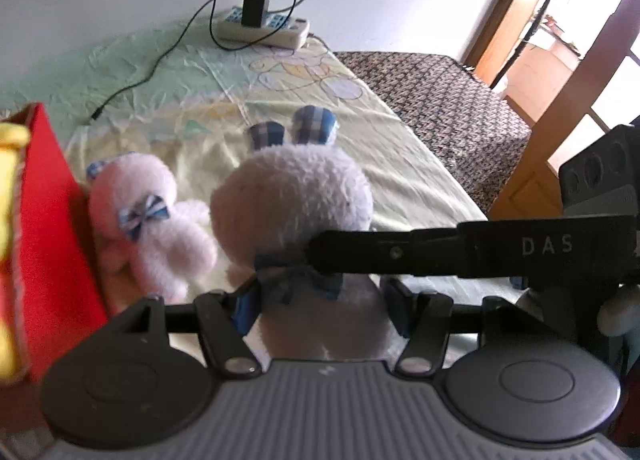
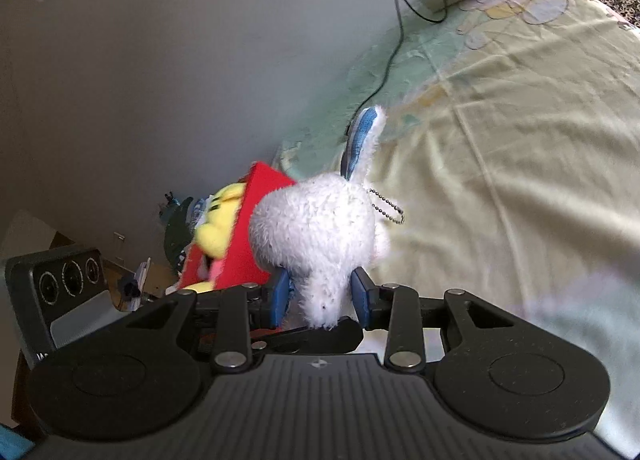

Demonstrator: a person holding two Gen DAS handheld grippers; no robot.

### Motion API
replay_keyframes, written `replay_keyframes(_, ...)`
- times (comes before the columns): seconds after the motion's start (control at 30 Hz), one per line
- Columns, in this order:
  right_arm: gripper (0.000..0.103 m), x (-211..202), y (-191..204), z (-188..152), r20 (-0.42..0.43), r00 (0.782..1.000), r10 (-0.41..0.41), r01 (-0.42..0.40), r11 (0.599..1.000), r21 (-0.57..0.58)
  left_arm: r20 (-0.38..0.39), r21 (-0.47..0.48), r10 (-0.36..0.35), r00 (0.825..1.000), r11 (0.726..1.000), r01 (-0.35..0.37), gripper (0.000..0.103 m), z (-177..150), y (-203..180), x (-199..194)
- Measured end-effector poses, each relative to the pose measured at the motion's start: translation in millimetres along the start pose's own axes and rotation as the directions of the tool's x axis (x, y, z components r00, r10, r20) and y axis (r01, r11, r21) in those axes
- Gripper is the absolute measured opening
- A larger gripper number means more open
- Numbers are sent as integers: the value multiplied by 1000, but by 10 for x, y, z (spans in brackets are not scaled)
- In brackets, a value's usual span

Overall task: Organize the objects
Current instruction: 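Lift the white bunny plush with the right gripper and carry it to the red box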

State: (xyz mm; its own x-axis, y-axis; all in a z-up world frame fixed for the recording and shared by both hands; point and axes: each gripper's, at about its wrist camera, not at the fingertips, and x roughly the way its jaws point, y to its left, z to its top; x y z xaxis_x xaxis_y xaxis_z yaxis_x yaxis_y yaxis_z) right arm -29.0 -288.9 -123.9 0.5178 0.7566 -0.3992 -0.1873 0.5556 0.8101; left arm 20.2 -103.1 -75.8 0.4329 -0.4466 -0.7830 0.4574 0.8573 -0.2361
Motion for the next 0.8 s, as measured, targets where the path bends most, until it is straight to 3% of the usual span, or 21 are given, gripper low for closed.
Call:
replay_keyframes(0.23,36,51,487,-192,62,997,45,-43,999,-32,72,52,-27,997,998,24,62,-168,149,-541)
replay_keyframes(0.47,36,212,969,-329,129,986,102,-90,991,-96,183,90,-43,982,996,27,62,-264,419,-1123)
replay_keyframes(0.8,36,680,1432,-463,123,977,174,-150,971,-186,254,68,-9,967,998,-9,62,-399,942,-1590)
